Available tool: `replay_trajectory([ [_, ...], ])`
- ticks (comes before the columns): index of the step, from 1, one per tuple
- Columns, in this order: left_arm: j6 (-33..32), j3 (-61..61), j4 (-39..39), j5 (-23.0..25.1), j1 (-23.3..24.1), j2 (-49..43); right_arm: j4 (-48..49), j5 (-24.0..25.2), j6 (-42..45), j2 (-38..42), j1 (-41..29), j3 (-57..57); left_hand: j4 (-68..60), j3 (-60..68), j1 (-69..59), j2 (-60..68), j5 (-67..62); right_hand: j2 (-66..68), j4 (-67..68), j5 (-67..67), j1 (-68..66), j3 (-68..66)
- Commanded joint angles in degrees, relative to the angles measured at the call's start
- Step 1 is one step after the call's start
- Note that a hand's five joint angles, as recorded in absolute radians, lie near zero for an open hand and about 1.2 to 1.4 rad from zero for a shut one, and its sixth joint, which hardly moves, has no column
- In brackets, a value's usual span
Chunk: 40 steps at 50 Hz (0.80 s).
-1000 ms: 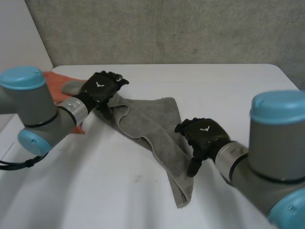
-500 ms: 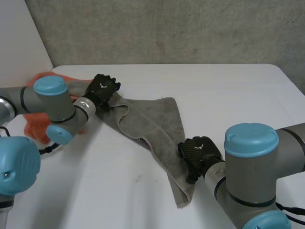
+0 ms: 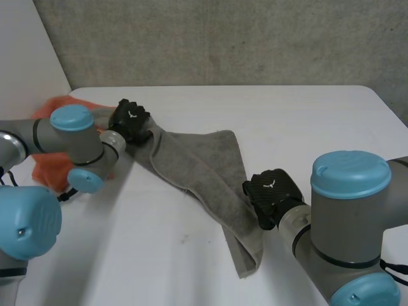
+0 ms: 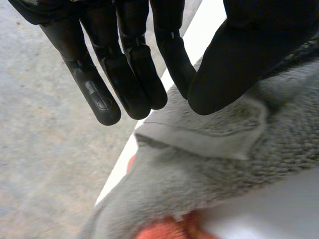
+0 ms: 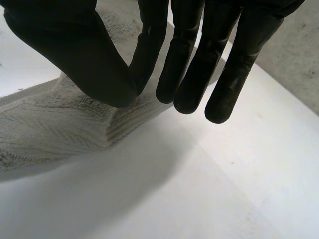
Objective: Fold the laundry.
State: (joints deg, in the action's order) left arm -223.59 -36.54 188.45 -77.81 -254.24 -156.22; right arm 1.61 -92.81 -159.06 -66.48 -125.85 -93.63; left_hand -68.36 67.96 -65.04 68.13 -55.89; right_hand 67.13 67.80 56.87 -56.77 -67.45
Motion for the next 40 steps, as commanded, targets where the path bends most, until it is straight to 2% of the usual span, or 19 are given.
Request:
replay_trajectory([
  [1,0.95,-10.90,0.60,-1.91,0.76,10.12,-5.37,0.44,1.73,-1.28,-0.01,0.55,13.01,-12.61,9.69,-12.78,10.54,12.87,12.20,13.13,-23.23,-12.55],
  [4,0.96,-13.21,1.13,-1.56,1.02,11.11,-6.52,0.79,1.64,-1.28,-0.10,0.99,23.29,-22.90,19.97,-23.06,20.82,12.87,12.20,13.13,-23.23,-12.55],
  [5,0.87,-13.47,1.57,-1.55,1.11,10.42,-6.70,1.05,1.64,-1.37,-0.10,1.08,36.14,-35.75,32.83,-35.91,33.67,12.87,12.20,13.13,-23.23,-12.55],
  [7,0.96,-13.39,1.66,-1.73,1.11,9.54,-6.70,1.23,1.64,-1.20,-0.19,1.08,46.16,-45.76,42.84,-45.93,43.69,12.87,12.20,13.13,-23.23,-12.55],
  [13,1.66,-11.81,1.83,-1.55,1.29,7.25,-6.70,1.41,1.56,-0.84,-0.01,0.82,50.90,-50.50,47.58,-50.67,48.43,12.87,12.20,13.13,-23.23,-12.55],
  [20,7.54,-6.45,1.83,0.02,2.08,4.27,-6.53,1.49,1.12,-0.84,-0.10,0.64,48.39,-48.00,45.08,-48.16,45.92,12.87,12.20,13.13,-23.23,-12.55],
  [24,10.97,-2.85,1.75,3.79,2.87,1.98,-6.53,1.58,-0.11,-0.84,-0.10,0.56,44.03,-43.63,40.71,-43.80,41.56,-8.21,-8.88,-7.95,-2.15,8.53],
  [27,11.33,-0.65,1.57,4.60,3.22,0.31,-6.61,1.67,-1.16,-0.84,-0.10,0.47,41.16,-40.77,37.85,-40.93,38.69,-17.82,-18.49,-17.56,7.46,18.14],
  [31,11.33,2.95,1.40,4.60,3.31,-2.41,-6.62,2.37,-1.69,-0.84,-0.01,0.47,35.61,-35.22,32.30,-35.39,33.14,-20.54,-21.21,-20.28,10.18,20.86],
  [40,11.24,6.12,0.87,4.69,3.13,-6.29,-6.70,3.08,-1.78,-0.84,0.51,0.47,35.60,-35.21,32.29,-35.37,33.13,-23.23,-23.90,-22.97,12.87,23.55],
])
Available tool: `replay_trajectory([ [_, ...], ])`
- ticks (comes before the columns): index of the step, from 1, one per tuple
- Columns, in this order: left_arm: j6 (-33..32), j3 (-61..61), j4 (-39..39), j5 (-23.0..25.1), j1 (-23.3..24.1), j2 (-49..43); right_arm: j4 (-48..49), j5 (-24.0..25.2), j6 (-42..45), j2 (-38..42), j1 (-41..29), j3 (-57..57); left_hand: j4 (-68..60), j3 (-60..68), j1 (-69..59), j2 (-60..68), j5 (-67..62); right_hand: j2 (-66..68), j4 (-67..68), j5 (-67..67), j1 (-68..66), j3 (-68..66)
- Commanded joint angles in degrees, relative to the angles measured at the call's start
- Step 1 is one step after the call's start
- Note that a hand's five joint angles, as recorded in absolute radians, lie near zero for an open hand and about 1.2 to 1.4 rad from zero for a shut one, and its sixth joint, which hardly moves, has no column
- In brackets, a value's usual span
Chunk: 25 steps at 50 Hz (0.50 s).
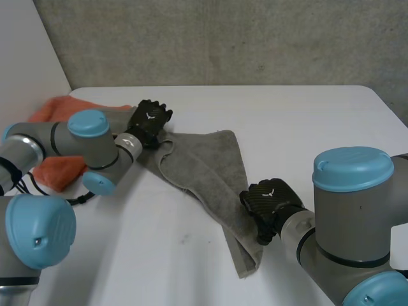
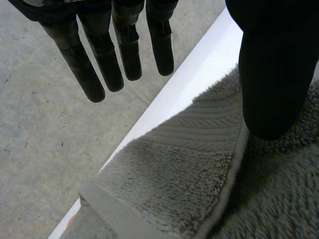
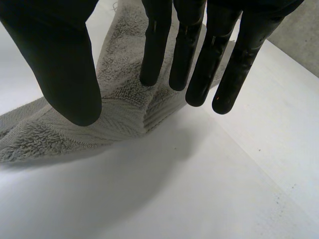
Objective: Fold the laundry.
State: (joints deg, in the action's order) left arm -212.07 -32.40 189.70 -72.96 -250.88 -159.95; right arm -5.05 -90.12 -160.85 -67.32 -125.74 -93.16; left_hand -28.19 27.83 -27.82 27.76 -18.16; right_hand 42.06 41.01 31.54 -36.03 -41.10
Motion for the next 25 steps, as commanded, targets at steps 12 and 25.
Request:
replay_trajectory([
  [12,-0.54,3.58,-0.91,-2.71,-0.05,-2.56,-0.05,0.39,-0.08,0.00,1.03,0.00,-51.80,52.17,-52.18,52.24,-51.83,-10.10,-9.05,-9.57,4.06,9.14],
  [25,-10.82,-8.19,0.14,-14.67,1.89,11.22,-0.40,0.91,-14.21,-0.44,4.71,0.62,-51.81,52.17,-52.18,52.24,-51.84,-26.59,-25.55,-26.07,20.56,25.64],
])
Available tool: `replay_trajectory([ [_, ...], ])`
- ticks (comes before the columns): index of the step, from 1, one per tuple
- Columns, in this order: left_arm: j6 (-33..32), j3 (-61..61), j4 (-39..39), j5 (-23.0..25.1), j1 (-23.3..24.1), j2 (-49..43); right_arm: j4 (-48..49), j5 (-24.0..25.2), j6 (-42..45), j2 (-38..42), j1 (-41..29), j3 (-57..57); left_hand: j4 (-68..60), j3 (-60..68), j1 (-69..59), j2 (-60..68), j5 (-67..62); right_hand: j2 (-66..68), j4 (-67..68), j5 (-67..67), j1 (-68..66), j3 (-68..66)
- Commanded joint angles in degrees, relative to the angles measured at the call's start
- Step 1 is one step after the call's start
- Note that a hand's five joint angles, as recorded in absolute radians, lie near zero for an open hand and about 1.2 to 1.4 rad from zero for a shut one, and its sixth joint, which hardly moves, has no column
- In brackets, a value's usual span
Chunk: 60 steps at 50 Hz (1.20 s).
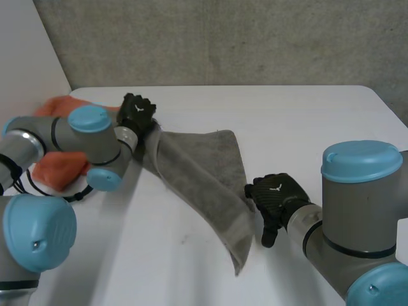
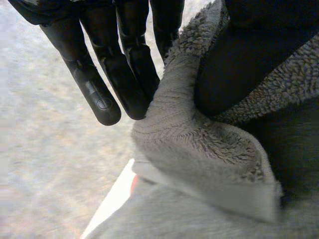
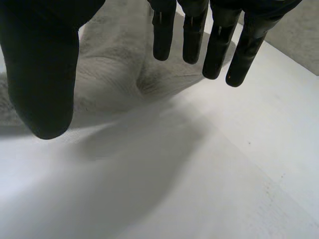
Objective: Fold the laundry.
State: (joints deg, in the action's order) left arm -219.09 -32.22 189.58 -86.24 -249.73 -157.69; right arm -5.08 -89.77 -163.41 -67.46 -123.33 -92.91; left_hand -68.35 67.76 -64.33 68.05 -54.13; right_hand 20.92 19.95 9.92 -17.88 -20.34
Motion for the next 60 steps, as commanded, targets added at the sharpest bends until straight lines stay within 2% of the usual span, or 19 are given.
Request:
replay_trajectory([
  [1,-3.72,-9.43,0.26,-1.38,0.74,10.19,-0.37,0.82,-12.63,-0.31,2.47,0.28,-11.65,12.24,-15.67,11.95,-15.87,-5.45,-4.48,-4.45,2.41,4.87],
  [3,-3.63,-12.49,0.26,-1.38,0.65,13.17,-0.46,2.48,-15.17,-0.39,2.83,-0.33,-11.65,12.24,-15.67,11.95,-15.87,-4.62,-3.65,-3.61,1.58,4.04],
  [10,-3.54,-17.17,0.35,-1.38,0.83,16.80,-0.29,5.92,-16.15,-1.53,2.22,-2.53,-11.65,12.24,-15.67,11.95,-15.87,-3.27,-2.30,-2.27,0.23,2.69],
  [20,-3.45,-18.49,0.26,-1.65,0.91,17.50,3.14,4.95,-15.45,0.30,-3.32,-4.03,-11.65,12.24,-15.67,11.95,-15.87,-1.08,-0.11,-0.08,-1.96,0.50],
  [32,-2.40,-18.67,0.09,-1.91,0.91,18.55,6.04,1.35,-13.08,5.84,-4.12,-2.10,-11.65,12.24,-15.67,11.95,-15.87,2.61,3.58,3.62,-5.65,-3.19],
  [33,-2.14,-18.84,0.09,-1.91,0.91,18.73,6.48,0.91,-12.82,6.11,-4.12,-2.01,-11.65,12.24,-15.67,11.95,-15.87,5.28,6.26,6.29,-8.32,-5.87],
  [36,-1.26,-19.46,-0.09,-2.00,0.91,19.61,8.24,-0.67,-11.85,6.99,-4.12,-1.57,-11.65,12.24,-15.67,11.95,-15.87,34.48,35.45,35.49,-37.52,-35.07],
  [37,-0.91,-19.63,-0.26,-2.00,0.91,19.96,9.28,-1.46,-10.89,7.07,-3.94,-1.22,-11.65,12.24,-15.67,11.95,-15.87,58.83,59.80,59.84,-61.87,-59.41],
  [38,-0.21,-20.16,-0.35,-2.09,0.91,20.92,9.47,-1.81,-10.36,6.90,-3.77,-0.96,-11.65,12.24,-15.67,11.95,-15.87,59.08,60.05,60.08,-62.12,-59.66],
  [43,2.08,-22.88,-0.61,-2.17,0.91,26.28,10.00,-2.87,-6.58,3.84,-3.15,-0.78,-11.65,12.24,-15.67,11.95,-15.87,59.08,60.05,60.08,-62.12,-59.66],
  [48,5.16,-27.19,-2.98,-2.17,0.91,35.33,8.68,-3.05,-0.26,-6.18,0.53,1.33,-11.65,12.24,-15.67,11.95,-15.87,59.08,60.05,60.08,-62.12,-59.66],
  [53,9.28,-30.26,-9.12,-2.09,1.53,47.17,2.20,-2.78,11.68,-12.86,8.96,6.76,-11.65,12.24,-15.67,11.95,-15.87,59.08,60.05,60.08,-62.12,-59.66],
  [60,14.38,-32.11,-17.04,-1.82,1.44,58.45,-6.07,-2.70,15.31,-18.32,12.14,18.63,-11.65,12.24,-15.67,11.95,-15.87,59.08,60.05,60.08,-62.12,-59.66],
])
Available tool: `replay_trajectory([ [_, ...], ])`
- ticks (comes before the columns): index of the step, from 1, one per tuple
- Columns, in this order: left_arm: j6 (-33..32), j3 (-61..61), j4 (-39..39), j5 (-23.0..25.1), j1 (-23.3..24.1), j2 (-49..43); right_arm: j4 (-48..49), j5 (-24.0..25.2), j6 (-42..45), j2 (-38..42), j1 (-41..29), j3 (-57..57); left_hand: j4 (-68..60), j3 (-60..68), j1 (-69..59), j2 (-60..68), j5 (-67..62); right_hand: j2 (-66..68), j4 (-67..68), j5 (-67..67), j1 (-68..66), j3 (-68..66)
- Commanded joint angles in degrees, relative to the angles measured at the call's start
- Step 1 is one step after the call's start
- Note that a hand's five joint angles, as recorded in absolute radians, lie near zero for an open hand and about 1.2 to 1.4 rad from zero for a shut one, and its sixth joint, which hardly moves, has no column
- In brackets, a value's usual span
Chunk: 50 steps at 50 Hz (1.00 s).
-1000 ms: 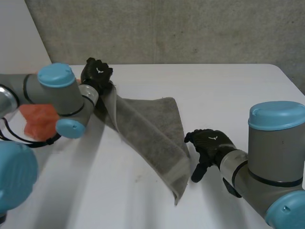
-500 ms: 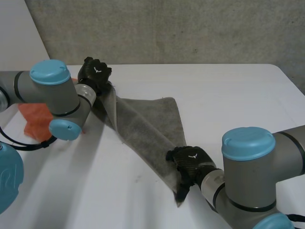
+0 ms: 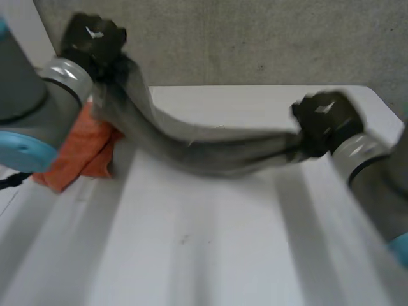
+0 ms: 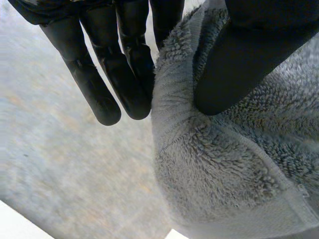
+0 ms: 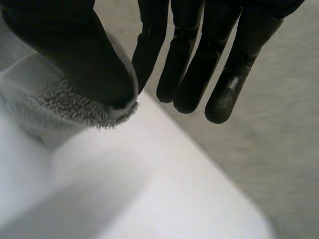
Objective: Fold the laundry.
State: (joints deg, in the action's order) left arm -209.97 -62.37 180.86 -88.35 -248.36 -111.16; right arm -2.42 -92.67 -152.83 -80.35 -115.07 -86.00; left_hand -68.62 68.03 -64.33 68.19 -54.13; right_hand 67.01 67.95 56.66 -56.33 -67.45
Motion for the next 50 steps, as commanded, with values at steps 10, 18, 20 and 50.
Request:
replay_trajectory([
  [10,10.63,-6.80,-16.33,1.25,-0.02,17.39,-24.12,3.63,7.63,-5.08,8.46,23.60,-11.38,11.97,-15.67,11.81,-15.87,12.99,12.05,13.34,-23.67,-12.55],
  [18,10.11,-9.36,-14.93,2.22,-0.11,9.23,-24.03,9.44,7.02,4.41,8.72,24.04,-11.38,11.97,-15.67,11.81,-15.87,12.99,12.05,13.34,-23.67,-12.55],
  [20,10.11,-8.04,-13.70,2.22,-0.19,5.71,-23.25,9.00,6.93,7.82,8.72,25.17,-11.38,11.97,-15.67,11.81,-15.87,12.99,12.05,13.34,-23.67,-12.55],
  [50,2.19,2.39,24.45,1.95,3.15,-3.55,8.76,0.64,2.01,18.41,8.46,40.44,-11.38,11.97,-15.67,11.81,-15.87,12.99,12.05,13.34,-23.67,-12.55],
])
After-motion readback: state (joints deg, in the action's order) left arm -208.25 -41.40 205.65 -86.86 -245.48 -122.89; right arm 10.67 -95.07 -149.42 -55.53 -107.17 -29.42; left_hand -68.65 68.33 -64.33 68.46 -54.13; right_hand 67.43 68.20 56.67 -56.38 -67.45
